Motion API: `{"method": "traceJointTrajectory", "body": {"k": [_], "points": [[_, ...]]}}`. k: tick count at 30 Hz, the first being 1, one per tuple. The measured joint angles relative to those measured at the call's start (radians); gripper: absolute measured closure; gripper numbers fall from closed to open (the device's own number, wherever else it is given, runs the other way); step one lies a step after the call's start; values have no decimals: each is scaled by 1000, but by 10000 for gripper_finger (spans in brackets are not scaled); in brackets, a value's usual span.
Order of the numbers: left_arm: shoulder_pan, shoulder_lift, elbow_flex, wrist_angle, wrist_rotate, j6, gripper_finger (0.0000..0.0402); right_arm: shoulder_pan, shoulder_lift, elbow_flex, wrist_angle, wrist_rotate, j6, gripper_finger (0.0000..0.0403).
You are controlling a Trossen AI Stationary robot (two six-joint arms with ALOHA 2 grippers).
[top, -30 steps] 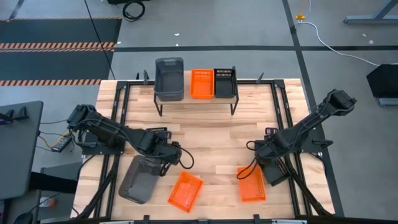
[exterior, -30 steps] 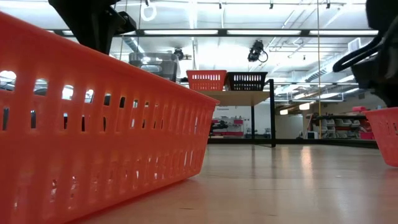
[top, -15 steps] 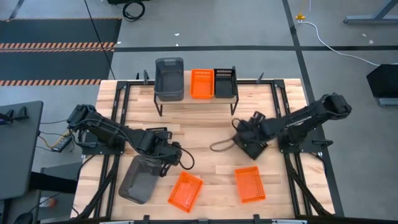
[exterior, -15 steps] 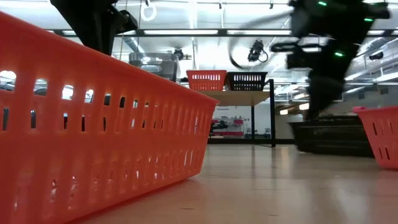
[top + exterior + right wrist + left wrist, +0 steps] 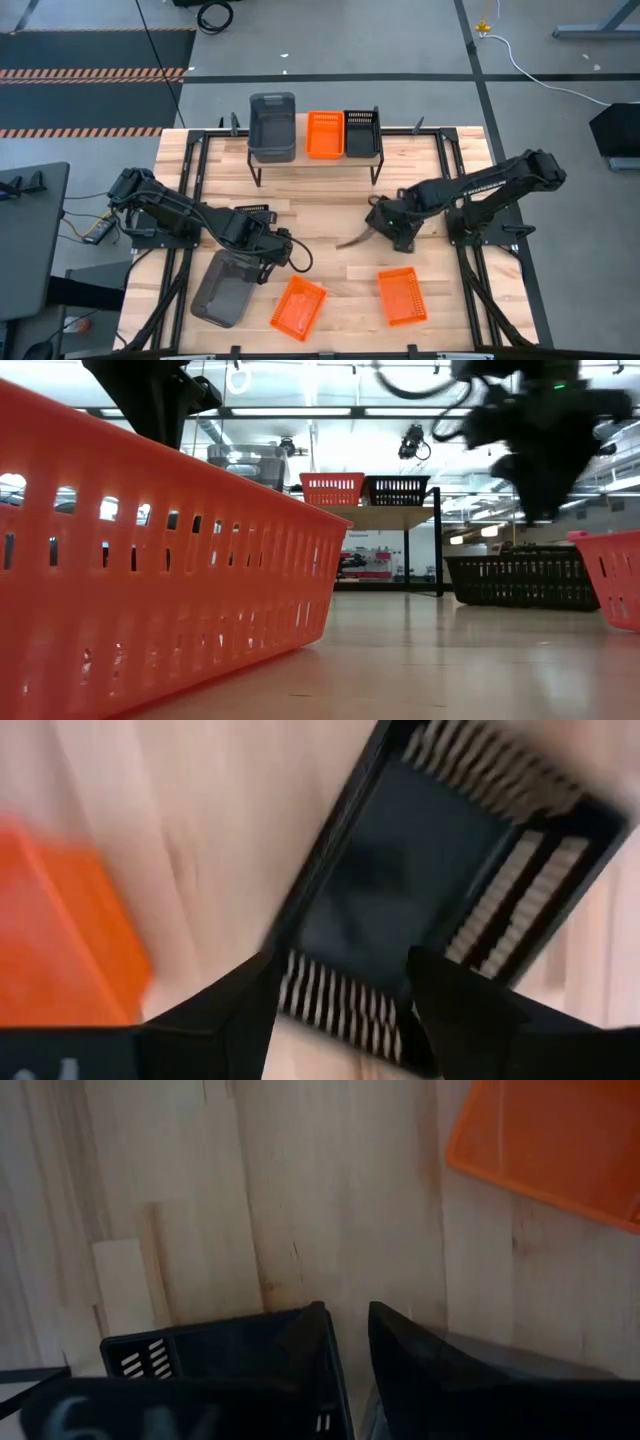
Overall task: Stack baskets on shelf by color
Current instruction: Stack the right black basket on top of the black basket on the shelf
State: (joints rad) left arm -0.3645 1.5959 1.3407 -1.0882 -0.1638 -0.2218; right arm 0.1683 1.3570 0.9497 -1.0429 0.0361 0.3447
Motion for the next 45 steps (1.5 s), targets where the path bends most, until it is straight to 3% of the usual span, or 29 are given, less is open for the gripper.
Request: {"method": "traceJointTrajectory", "body": {"k": [7,19,22,27,33,39,45], "points": [[-5,0,0,23,0,-2,319,137,64,-7,-206,36,-8,174],[-22,0,0,27,0,-2,313,207,167,-70,-61,101,-120,174],[-22,0,0,27,0,-2,315,207,186,-70,-10,72,-120,182],[-22,0,0,27,-1,-1,321,211,201,-70,42,12,-117,243],[-22,0,0,30,-13,0,317,212,197,-68,63,-11,-111,378],[-22,0,0,30,-16,4,322,211,199,-17,50,3,-136,372],[-22,0,0,30,-16,5,319,212,199,184,-95,52,-172,390]]}}
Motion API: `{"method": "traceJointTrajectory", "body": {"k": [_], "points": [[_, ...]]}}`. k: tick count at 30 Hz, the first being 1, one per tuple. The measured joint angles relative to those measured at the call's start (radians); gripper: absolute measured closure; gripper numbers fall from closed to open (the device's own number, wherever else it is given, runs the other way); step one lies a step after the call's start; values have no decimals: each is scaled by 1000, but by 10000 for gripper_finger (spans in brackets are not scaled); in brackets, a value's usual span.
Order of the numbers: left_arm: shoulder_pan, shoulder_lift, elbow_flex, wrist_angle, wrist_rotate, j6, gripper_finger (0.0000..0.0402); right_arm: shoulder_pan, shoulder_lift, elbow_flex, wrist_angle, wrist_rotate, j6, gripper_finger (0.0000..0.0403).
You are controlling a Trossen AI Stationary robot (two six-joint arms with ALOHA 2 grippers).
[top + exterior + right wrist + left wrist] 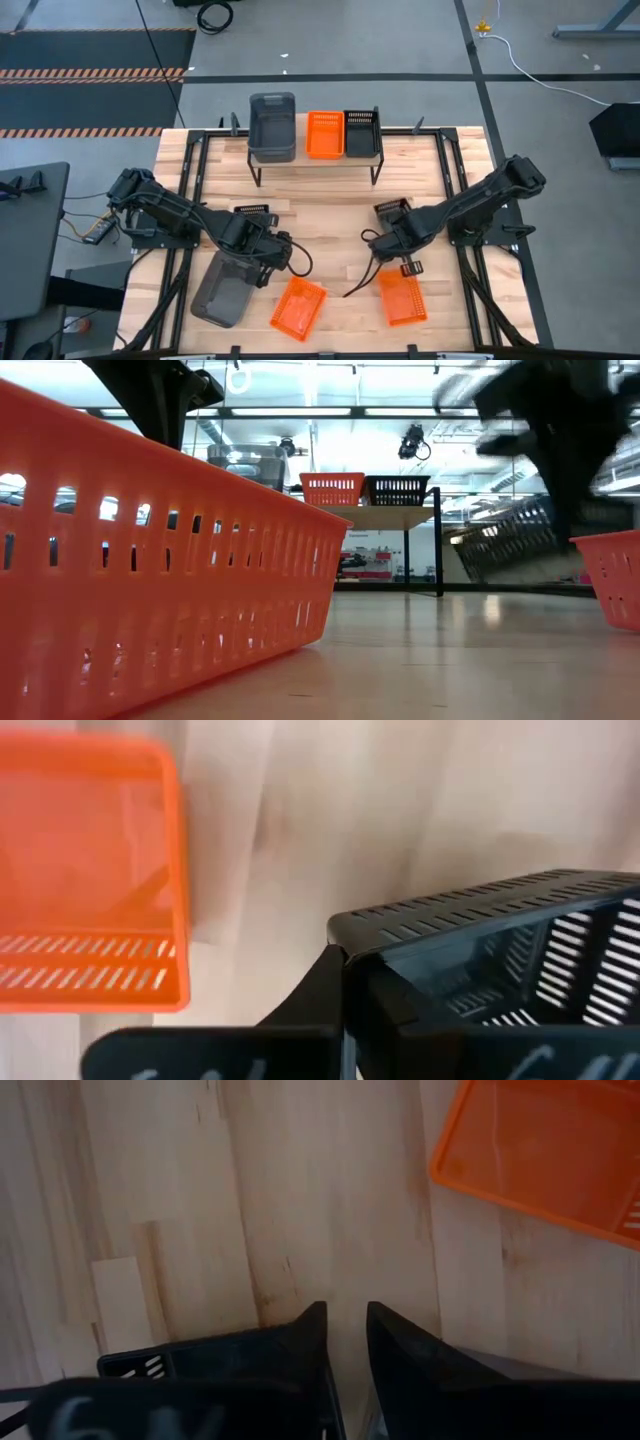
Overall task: Stack baskets on shelf by color
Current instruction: Stack the right black basket on top of the black basket on the shelf
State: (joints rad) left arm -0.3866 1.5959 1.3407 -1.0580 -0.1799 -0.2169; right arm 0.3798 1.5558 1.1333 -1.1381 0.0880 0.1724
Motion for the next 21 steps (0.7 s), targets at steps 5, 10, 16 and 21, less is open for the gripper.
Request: {"method": "traceJointTrajectory", "body": {"k": [5,10,16,21], "points": [[0,0,0,0,0,0,320,-1,0,223,-159,109,-33,385],[0,0,0,0,0,0,326,-31,0,436,-222,244,-106,389],[0,0,0,0,-5,3,321,-148,-2,629,-179,338,-237,388],[0,0,0,0,-32,5,322,-301,-2,686,-59,314,-371,388]]}}
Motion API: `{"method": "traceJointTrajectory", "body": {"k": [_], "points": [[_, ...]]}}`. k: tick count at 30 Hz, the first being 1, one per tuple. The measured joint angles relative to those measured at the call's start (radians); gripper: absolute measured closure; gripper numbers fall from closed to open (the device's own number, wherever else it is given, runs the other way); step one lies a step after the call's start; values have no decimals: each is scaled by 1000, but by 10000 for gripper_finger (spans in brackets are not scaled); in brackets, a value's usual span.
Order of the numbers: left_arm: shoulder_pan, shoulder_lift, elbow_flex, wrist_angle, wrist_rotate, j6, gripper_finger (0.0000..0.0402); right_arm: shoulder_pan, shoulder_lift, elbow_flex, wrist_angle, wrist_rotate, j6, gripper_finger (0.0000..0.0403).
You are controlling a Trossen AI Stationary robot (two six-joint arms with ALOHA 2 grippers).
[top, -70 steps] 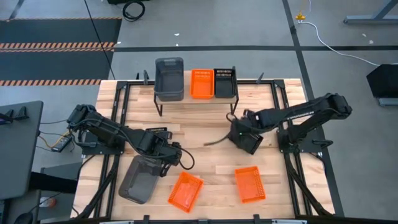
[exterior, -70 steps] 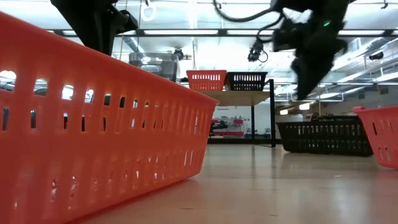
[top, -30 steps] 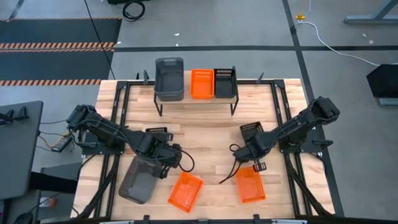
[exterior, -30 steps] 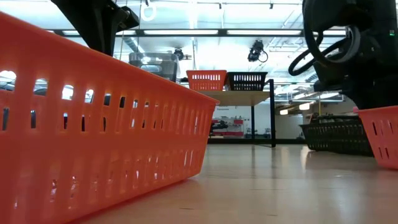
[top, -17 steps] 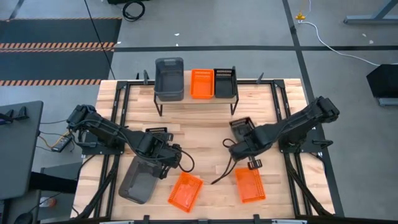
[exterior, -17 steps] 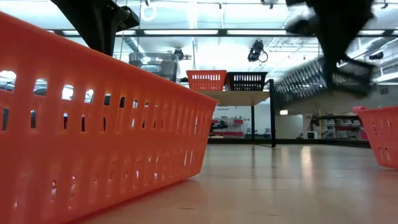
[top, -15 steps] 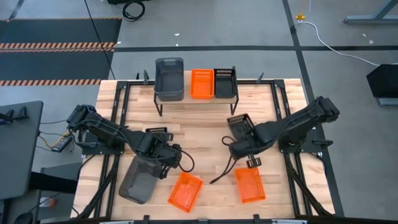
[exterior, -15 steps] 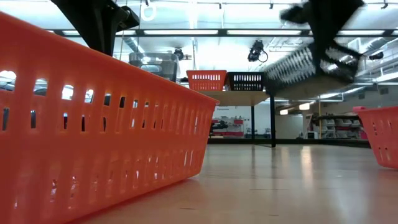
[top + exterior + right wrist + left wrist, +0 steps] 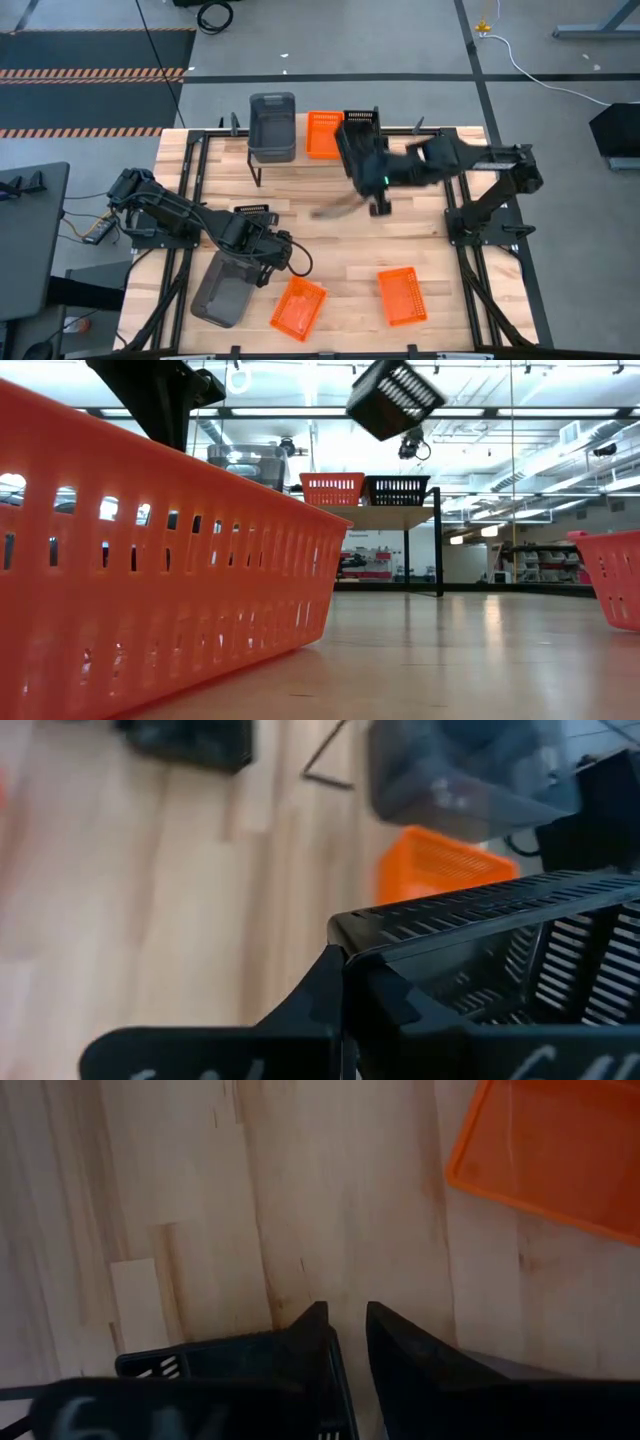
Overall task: Stack baskets on shelf by color
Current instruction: Stack the right black basket on top of the black basket on the shelf
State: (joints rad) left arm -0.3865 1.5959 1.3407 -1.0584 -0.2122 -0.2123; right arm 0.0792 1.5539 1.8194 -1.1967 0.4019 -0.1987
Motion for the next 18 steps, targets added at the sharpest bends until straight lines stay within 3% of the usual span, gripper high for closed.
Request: {"method": "traceJointTrajectory", "body": {"k": [10,18], "points": [[0,0,0,0,-5,-1,326,-316,15,-2,158,-151,-36,387],[0,0,0,0,-5,6,325,-421,22,-32,146,-269,36,387]]}}
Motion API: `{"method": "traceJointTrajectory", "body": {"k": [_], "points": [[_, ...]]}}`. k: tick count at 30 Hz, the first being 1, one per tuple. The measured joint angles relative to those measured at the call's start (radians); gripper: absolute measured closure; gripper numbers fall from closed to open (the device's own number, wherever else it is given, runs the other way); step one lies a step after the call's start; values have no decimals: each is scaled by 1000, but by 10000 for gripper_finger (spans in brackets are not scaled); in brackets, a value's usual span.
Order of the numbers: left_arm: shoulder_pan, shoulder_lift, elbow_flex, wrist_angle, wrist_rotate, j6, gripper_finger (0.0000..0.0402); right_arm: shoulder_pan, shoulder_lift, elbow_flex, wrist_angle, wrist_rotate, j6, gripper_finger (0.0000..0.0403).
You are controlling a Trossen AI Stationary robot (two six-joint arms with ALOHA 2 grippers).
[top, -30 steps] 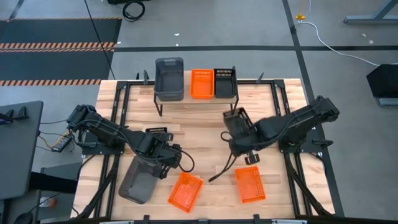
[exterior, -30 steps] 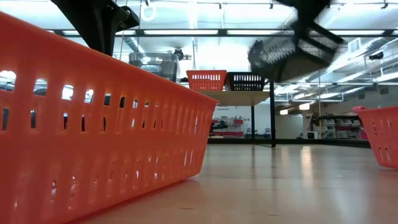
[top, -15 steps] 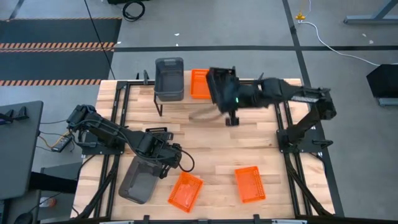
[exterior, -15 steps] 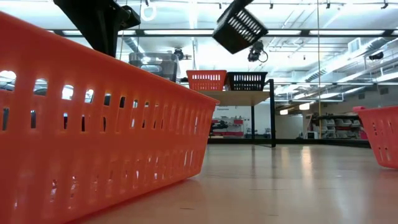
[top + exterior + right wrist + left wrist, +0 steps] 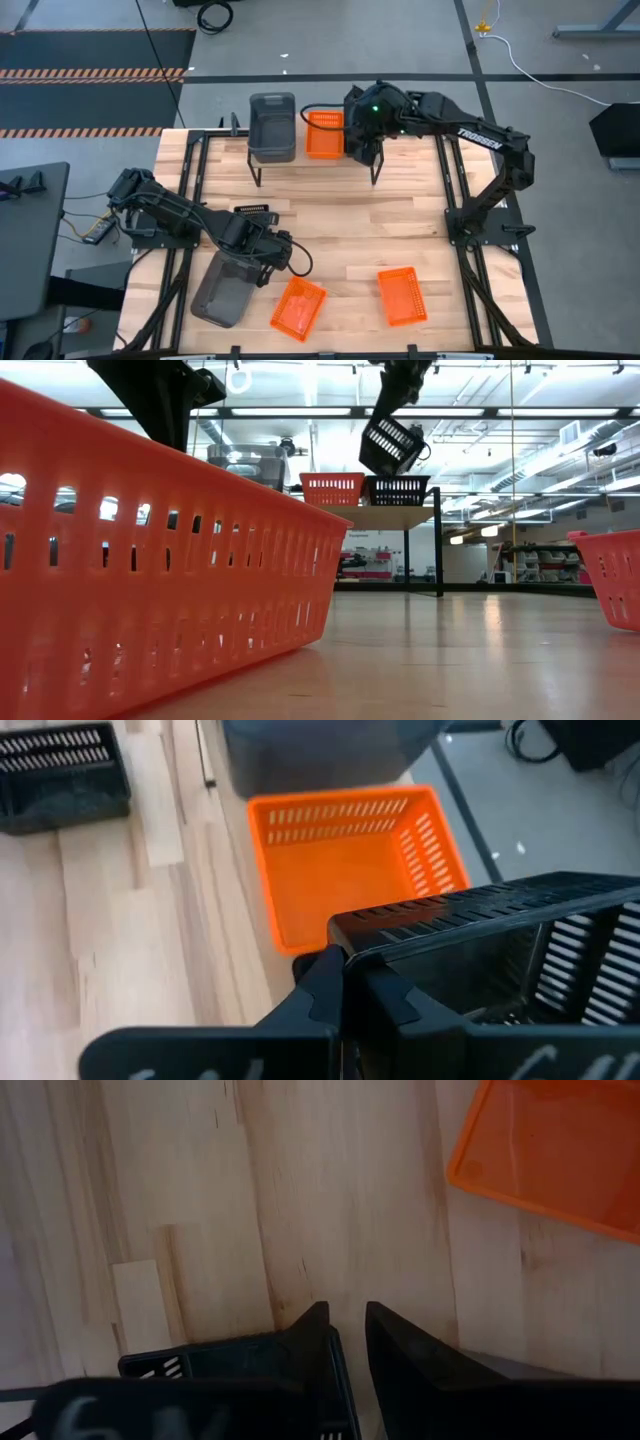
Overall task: Stack baskets on shelf by color
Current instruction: Stack the right black basket on top of the black basket on the shelf
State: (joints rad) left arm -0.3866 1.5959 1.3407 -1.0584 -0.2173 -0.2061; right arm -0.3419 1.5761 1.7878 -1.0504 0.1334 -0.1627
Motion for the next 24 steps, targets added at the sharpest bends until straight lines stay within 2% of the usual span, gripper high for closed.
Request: {"method": "traceJointTrajectory", "body": {"k": [9,16,24], "points": [[0,0,0,8,0,5,327,-11,27,-41,-34,6,-9,384],[0,0,0,8,0,6,326,-13,28,-53,-29,67,-20,366],[0,0,0,8,0,6,332,-13,28,-53,-36,57,-20,342]]}}
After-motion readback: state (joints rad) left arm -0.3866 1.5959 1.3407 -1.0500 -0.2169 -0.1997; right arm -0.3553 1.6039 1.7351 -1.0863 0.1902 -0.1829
